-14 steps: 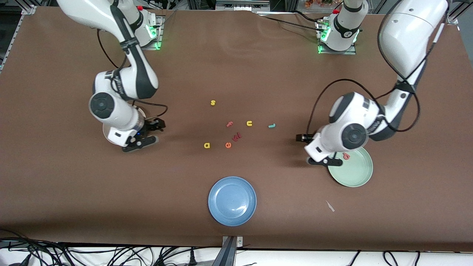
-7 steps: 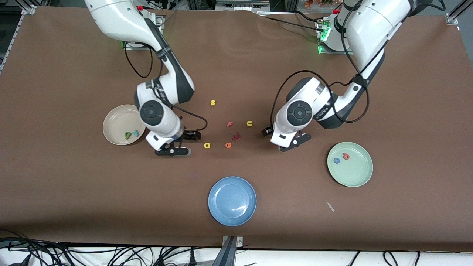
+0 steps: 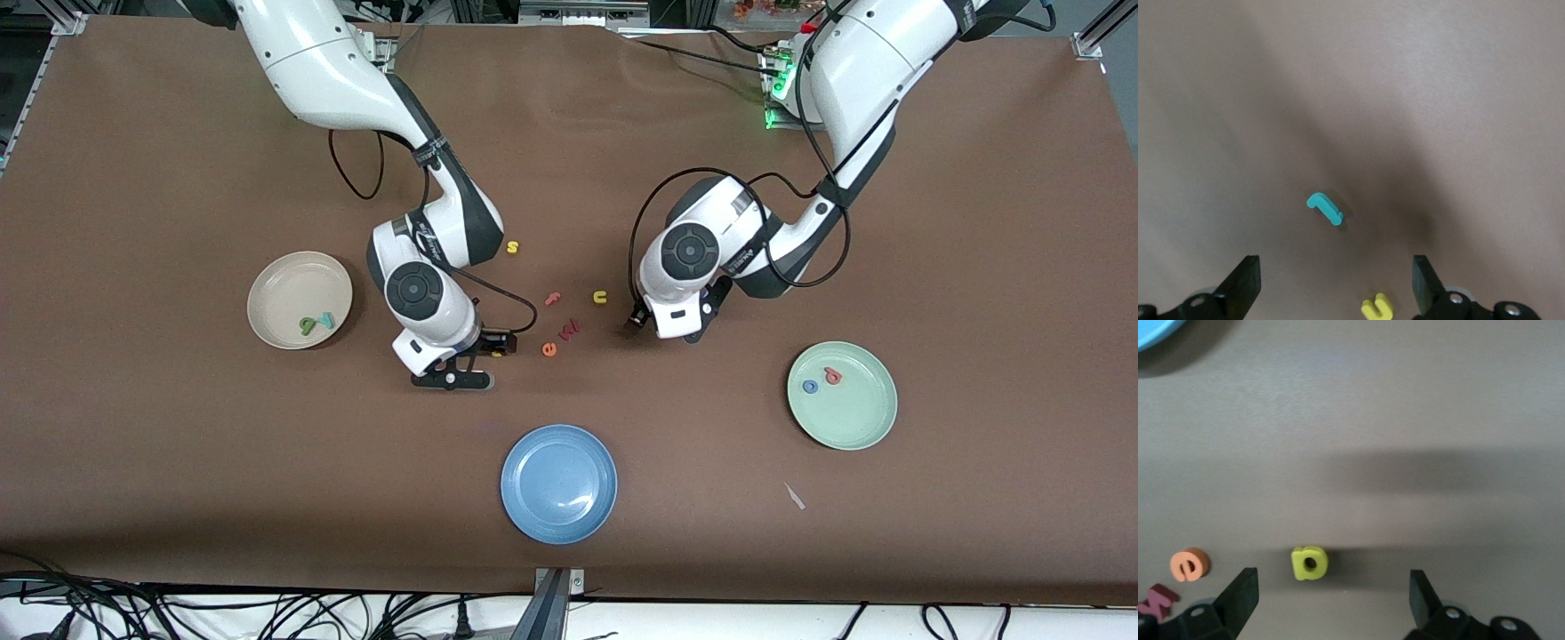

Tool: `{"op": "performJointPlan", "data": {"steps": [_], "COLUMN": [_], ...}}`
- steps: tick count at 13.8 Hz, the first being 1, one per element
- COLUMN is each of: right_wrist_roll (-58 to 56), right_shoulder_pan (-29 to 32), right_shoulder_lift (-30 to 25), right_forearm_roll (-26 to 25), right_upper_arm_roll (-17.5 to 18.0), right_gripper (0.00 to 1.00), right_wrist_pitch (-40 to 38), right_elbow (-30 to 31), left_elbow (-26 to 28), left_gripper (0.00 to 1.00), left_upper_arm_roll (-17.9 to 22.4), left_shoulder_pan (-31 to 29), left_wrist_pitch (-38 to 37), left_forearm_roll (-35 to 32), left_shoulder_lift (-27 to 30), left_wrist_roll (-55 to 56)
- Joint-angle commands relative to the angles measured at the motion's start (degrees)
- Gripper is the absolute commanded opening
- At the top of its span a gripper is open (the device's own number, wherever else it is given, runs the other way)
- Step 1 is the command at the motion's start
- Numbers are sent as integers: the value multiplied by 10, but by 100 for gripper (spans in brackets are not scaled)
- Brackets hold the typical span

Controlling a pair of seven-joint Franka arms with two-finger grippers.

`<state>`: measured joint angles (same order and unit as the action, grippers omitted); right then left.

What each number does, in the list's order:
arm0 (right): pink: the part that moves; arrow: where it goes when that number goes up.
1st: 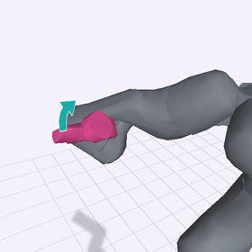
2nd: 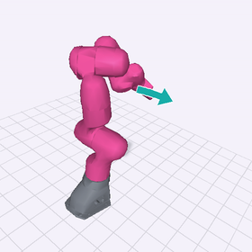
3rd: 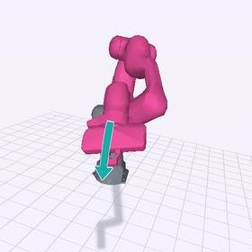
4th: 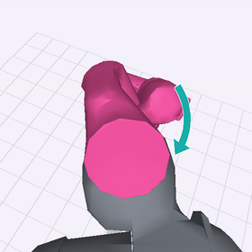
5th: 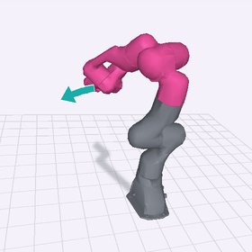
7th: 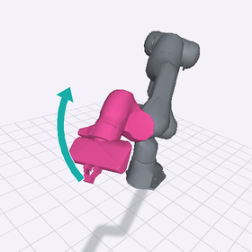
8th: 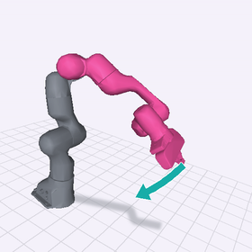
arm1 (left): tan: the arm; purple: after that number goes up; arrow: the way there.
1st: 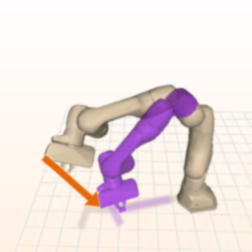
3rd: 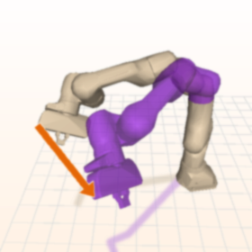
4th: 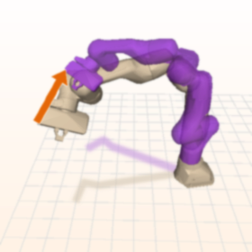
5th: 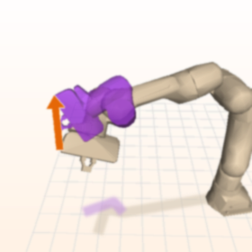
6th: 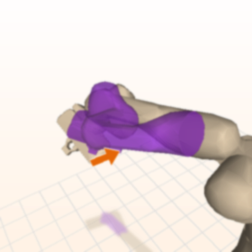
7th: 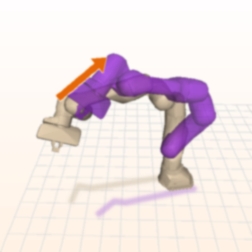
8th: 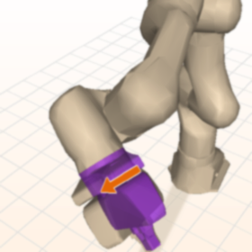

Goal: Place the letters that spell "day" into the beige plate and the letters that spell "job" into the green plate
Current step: 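Grasp yellow a with the right gripper while the left gripper reaches cyan l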

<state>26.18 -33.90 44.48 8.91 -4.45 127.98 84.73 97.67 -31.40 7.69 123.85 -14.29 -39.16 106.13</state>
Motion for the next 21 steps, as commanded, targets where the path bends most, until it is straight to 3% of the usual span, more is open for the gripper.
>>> {"op": "performJointPlan", "data": {"steps": [1,3,4,7,10,12,14,16,19,21], "right_wrist_roll": [-35,-45,-46,-54,-56,-54,-51,-49,-49,-50], "right_shoulder_pan": [5,3,2,2,2,-5,-12,-12,-12,-12], "right_shoulder_lift": [25,32,35,42,48,53,57,60,60,60], "right_forearm_roll": [7,5,2,2,1,2,3,4,6,6], "right_upper_arm_roll": [10,10,10,11,13,13,13,13,13,13], "right_gripper": [100,100,100,99,93,86,74,61,31,26], "right_wrist_pitch": [-26,-26,-26,-22,-20,-19,-19,-19,-19,-19], "right_elbow": [-43,-43,-43,-42,-42,-42,-43,-43,-45,-45], "left_elbow": [45,78,81,78,71,72,71,72,72,75], "left_gripper": [100,100,100,99,99,86,79,62,62,61], "left_upper_arm_roll": [5,5,5,5,5,6,6,6,6,6], "left_shoulder_pan": [22,26,23,16,-12,-15,-11,-8,-8,-7], "left_wrist_pitch": [54,72,79,83,99,117,119,134,135,134], "left_forearm_roll": [-69,-165,-179,-167,-90,-85,-84,-84,-84,-86], "left_shoulder_lift": [7,6,1,-7,-13,-15,-23,-30,-32,-32], "left_wrist_roll": [165,251,271,282,302,304,312,312,318,318]}}
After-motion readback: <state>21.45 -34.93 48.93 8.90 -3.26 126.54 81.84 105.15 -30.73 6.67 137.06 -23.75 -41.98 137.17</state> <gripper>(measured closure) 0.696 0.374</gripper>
